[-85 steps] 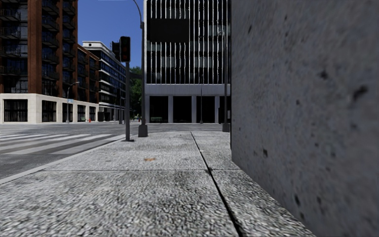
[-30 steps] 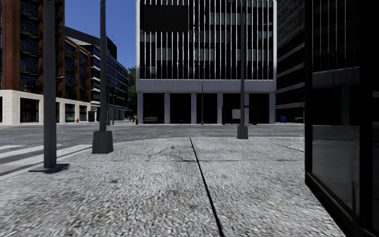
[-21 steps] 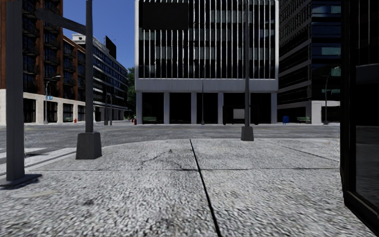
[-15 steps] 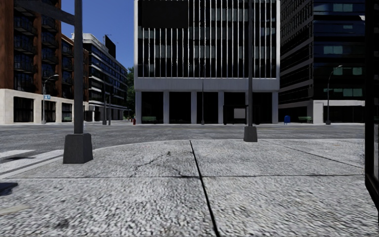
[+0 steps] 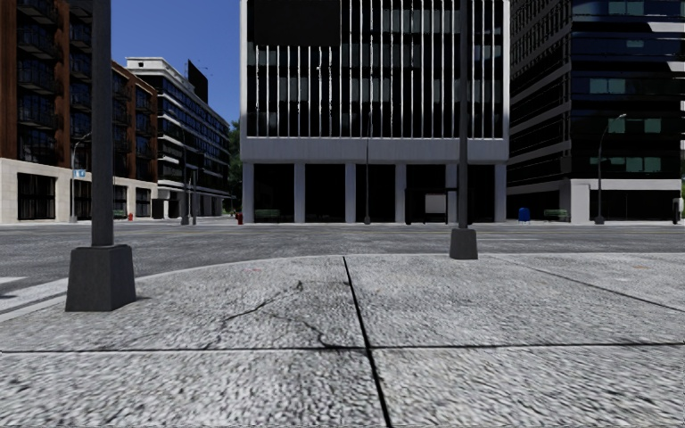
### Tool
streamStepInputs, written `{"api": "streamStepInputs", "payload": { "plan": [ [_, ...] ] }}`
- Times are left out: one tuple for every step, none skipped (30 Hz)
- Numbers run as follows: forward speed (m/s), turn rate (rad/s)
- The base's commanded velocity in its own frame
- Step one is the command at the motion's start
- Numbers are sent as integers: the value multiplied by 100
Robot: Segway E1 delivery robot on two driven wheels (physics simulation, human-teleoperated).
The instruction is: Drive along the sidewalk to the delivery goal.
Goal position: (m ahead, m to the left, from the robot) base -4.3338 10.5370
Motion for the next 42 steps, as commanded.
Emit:
{"api": "streamStepInputs", "payload": {
  "plan": [
    [0,44],
    [0,63],
    [0,63],
    [0,71],
    [0,73],
    [0,74],
    [0,74],
    [0,74],
    [0,74],
    [0,74],
    [13,74],
    [80,55],
    [80,55],
    [94,38],
    [97,27],
    [99,24],
    [101,24],
    [105,23],
    [109,13],
    [109,13],
    [112,4],
    [114,1],
    [114,0],
    [115,0],
    [118,0],
    [122,0],
    [127,0],
    [127,0],
    [129,0],
    [130,0],
    [130,0],
    [131,0],
    [131,5],
    [131,23],
    [131,33],
    [131,39],
    [131,43],
    [131,56],
    [131,67],
    [131,67],
    [131,72],
    [131,88]
  ]
}}
